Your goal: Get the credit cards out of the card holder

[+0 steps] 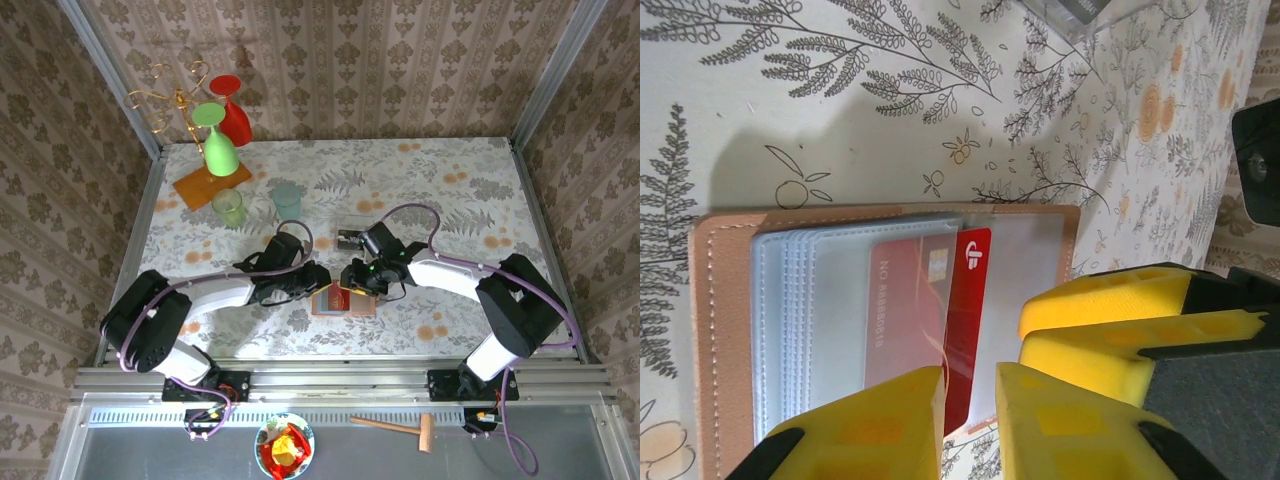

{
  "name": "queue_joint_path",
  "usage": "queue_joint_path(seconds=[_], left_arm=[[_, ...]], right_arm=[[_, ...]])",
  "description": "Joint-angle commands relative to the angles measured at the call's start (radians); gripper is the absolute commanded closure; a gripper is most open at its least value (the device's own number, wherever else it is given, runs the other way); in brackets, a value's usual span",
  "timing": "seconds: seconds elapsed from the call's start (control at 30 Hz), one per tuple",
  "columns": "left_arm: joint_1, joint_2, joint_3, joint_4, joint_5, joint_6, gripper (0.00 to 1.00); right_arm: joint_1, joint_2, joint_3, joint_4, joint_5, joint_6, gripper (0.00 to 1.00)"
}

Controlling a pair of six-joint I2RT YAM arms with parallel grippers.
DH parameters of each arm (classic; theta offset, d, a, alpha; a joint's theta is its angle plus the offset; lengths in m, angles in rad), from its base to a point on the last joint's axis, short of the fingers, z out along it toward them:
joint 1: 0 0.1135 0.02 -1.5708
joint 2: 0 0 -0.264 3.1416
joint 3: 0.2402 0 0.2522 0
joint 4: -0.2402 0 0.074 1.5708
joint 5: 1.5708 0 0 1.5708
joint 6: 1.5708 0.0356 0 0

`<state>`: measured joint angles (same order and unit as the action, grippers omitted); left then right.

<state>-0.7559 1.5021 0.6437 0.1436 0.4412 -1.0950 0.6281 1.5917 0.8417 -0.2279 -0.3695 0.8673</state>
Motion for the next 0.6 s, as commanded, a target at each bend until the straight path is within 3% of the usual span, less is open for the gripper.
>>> queue_joint_path(seconds=[0.0, 0.3, 0.57], left_arm=[[-0.007, 0.044, 0.013, 0.004, 0.015, 0.022, 0.78], [-0.009, 0.071, -0.019, 0.012, 0.009, 0.012, 0.79], [-0.008, 0.073, -0.035, -0.015, -0.010, 0.030, 0.79]], right_arm=[[-0.003, -0.020, -0.016, 0.042, -0.044, 0.017, 0.63], [-0.004, 0.026, -0.053, 0.138, -0.103, 0.057, 0.64], [-0.003, 0.041, -0.050, 0.076, -0.049, 0.032, 0.64]])
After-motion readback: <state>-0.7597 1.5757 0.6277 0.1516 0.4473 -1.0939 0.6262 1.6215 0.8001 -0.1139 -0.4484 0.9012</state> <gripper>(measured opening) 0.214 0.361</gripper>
